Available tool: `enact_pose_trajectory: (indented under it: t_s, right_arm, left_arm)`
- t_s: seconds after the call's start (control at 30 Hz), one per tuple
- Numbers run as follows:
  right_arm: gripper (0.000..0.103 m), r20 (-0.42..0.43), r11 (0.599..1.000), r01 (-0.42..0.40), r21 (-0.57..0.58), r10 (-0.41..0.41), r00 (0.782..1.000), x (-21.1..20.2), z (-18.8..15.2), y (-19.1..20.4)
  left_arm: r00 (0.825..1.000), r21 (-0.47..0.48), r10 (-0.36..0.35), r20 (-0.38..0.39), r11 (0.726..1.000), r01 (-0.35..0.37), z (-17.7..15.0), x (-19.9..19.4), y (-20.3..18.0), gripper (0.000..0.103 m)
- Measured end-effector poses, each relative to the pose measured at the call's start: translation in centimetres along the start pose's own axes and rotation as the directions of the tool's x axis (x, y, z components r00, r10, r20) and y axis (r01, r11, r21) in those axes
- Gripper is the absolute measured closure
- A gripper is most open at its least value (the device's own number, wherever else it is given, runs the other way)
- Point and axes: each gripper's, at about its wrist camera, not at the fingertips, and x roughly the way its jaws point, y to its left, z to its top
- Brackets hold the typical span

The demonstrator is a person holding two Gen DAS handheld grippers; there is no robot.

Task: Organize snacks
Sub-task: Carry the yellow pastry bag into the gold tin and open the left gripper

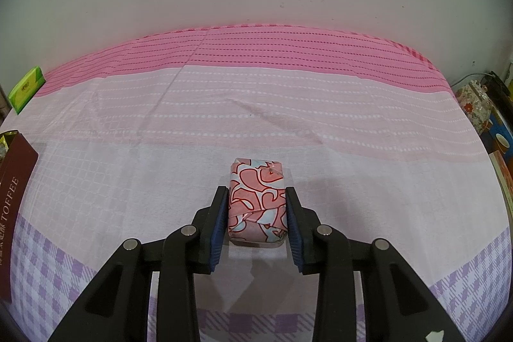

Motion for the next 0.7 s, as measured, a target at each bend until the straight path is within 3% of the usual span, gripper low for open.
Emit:
enact_pose_trajectory:
  t_s: [0.33, 0.7]
  right_arm:
    - [0.069, 0.0, 1.0, -0.001, 0.0, 0.001, 1.0, 0.0, 0.0, -0.1]
    - [0.068, 0.0, 1.0, -0.002, -0.001, 0.002, 1.0, 0.0, -0.1, -0.3]
  left_arm:
    - [1.0, 0.001, -0.021, 0.0, 1.0, 0.021, -0.3, -0.8, 0.1, 0.041]
    - [0.998, -0.004, -0.015, 0.069, 1.0, 0.015, -0.1, -3.2, 0.3, 0.039]
